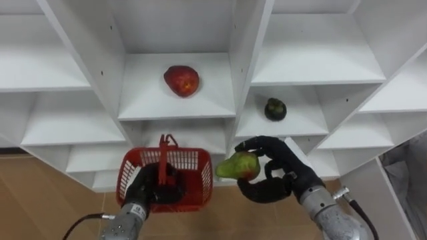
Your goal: Collect fruits from the closet
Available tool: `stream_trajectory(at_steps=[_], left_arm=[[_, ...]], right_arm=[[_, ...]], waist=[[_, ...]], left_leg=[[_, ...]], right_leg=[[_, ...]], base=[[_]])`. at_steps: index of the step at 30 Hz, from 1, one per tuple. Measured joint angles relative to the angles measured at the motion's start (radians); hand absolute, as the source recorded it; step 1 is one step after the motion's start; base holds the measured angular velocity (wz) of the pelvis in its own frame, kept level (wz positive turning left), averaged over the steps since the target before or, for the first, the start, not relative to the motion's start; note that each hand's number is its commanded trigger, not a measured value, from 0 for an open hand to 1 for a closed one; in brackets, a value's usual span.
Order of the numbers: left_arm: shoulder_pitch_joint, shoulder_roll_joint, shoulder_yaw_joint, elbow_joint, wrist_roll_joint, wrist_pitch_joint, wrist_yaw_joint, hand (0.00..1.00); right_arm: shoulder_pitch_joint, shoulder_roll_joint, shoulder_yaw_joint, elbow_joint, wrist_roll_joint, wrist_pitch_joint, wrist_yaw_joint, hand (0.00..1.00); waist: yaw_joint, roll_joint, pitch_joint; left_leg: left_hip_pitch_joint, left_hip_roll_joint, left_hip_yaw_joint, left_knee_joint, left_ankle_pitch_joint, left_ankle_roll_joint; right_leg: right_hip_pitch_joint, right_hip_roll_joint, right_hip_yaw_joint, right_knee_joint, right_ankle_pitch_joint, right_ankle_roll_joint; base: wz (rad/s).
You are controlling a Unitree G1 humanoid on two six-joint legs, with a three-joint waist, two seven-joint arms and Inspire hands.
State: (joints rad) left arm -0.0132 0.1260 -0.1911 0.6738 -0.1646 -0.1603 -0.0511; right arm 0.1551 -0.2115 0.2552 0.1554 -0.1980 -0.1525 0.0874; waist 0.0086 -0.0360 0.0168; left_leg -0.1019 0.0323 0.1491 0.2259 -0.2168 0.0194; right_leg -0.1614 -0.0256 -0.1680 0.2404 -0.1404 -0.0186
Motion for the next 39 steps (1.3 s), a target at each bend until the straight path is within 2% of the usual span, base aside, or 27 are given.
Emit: stream_trajectory(at_steps=[5, 12, 16, 19, 27, 29, 30, 31, 32, 33, 34, 39], left_arm=[[0.001, 0.004, -0.012, -0.038, -0.001, 0.0, -0.045, 1.0], [0.013, 0.014, -0.08, -0.08, -0.045, 0.003, -0.127, 1.0], [0.018, 0.039, -0.097, -0.104, -0.086, 0.009, -0.16, 1.0], [0.022, 0.052, -0.109, -0.126, -0.088, 0.012, -0.174, 1.0], [0.03, 0.062, -0.11, -0.151, -0.107, 0.034, -0.19, 1.0], [0.038, 0.063, -0.11, -0.169, -0.11, 0.044, -0.19, 1.0], [0.044, 0.065, -0.11, -0.182, -0.113, 0.048, -0.19, 1.0], [0.047, 0.067, -0.109, -0.191, -0.117, 0.049, -0.19, 1.0], [0.048, 0.067, -0.109, -0.194, -0.118, 0.049, -0.19, 1.0], [0.05, 0.069, -0.109, -0.202, -0.119, 0.049, -0.19, 1.0], [0.054, 0.073, -0.109, -0.213, -0.122, 0.049, -0.19, 1.0], [0.064, 0.077, -0.121, -0.258, -0.199, 0.046, -0.225, 1.0]], right_arm=[[0.001, 0.0, 0.001, 0.002, -0.004, 0.0, 0.004, 1.0], [-0.005, -0.003, 0.032, 0.03, -0.001, 0.002, 0.001, 1.0], [-0.01, -0.012, 0.04, 0.03, 0.001, 0.002, 0.002, 1.0], [-0.011, -0.024, 0.043, 0.03, 0.008, 0.002, 0.003, 1.0], [-0.011, -0.04, 0.052, 0.03, 0.043, 0.002, 0.003, 1.0], [-0.011, -0.041, 0.054, 0.03, 0.048, 0.002, 0.003, 0.93], [-0.012, -0.042, 0.056, 0.03, 0.061, 0.002, 0.003, 0.67], [-0.012, -0.043, 0.057, 0.03, 0.076, 0.002, 0.002, 0.46], [-0.012, -0.043, 0.057, 0.03, 0.079, 0.002, 0.002, 0.12], [-0.012, -0.044, 0.057, 0.03, 0.086, 0.001, 0.002, 0.04], [-0.012, -0.044, 0.057, 0.03, 0.09, 0.0, 0.001, 0.0], [-0.01, -0.051, 0.059, 0.041, 0.1, 0.002, -0.011, 0.0]], waist=[[0.001, 0.004, -0.0007], [0.021, 0.006, -0.0024], [0.02, 0.007, -0.0035], [0.02, 0.008, -0.0046], [0.017, 0.01, -0.0069], [0.012, 0.01, -0.0074], [0.01, 0.011, -0.0076], [0.009, 0.012, -0.0081], [0.009, 0.012, -0.0087], [0.008, 0.014, -0.0099], [0.003, 0.014, -0.0106], [-0.003, 0.017, -0.0123]], left_leg=[[-0.014, 0.0, 0.002, 0.007, 0.0, 0.0], [-0.023, 0.001, 0.002, 0.011, 0.0, 0.0], [-0.028, 0.002, 0.001, 0.016, 0.0, 0.0], [-0.029, 0.001, 0.001, 0.018, 0.0, 0.0], [-0.041, 0.002, -0.005, 0.036, 0.0, 0.0], [-0.046, 0.002, -0.012, 0.043, 0.0, 0.0], [-0.048, 0.002, -0.014, 0.044, 0.0, 0.0], [-0.051, 0.003, -0.016, 0.047, 0.0, 0.0], [-0.051, 0.002, -0.016, 0.047, 0.0, 0.0], [-0.052, 0.002, -0.016, 0.047, 0.0, 0.0], [-0.053, 0.002, -0.015, 0.048, 0.0, 0.0], [-0.057, 0.002, -0.013, 0.049, 0.0, 0.001]], right_leg=[[-0.014, -0.001, 0.001, 0.004, 0.0, 0.0], [-0.029, -0.002, -0.001, 0.015, 0.0, -0.001], [-0.032, -0.003, -0.003, 0.016, 0.002, -0.003], [-0.032, -0.005, -0.009, 0.018, 0.002, -0.003], [-0.032, -0.009, -0.024, 0.019, 0.003, -0.004], [-0.032, -0.009, -0.027, 0.019, 0.003, -0.005], [-0.032, -0.009, -0.029, 0.018, 0.003, -0.005], [-0.032, -0.009, -0.03, 0.017, 0.002, -0.006], [-0.032, -0.009, -0.031, 0.017, 0.002, -0.006], [-0.032, -0.009, -0.031, 0.017, 0.002, -0.006], [-0.033, -0.009, -0.03, 0.017, 0.002, -0.006], [-0.036, -0.01, -0.029, 0.017, 0.003, -0.007]], base=[[0.0], [-0.02], [0.0], [0.0], [0.04], [0.09], [0.06], [0.06], [0.03], [0.0], [0.0], [0.0]])
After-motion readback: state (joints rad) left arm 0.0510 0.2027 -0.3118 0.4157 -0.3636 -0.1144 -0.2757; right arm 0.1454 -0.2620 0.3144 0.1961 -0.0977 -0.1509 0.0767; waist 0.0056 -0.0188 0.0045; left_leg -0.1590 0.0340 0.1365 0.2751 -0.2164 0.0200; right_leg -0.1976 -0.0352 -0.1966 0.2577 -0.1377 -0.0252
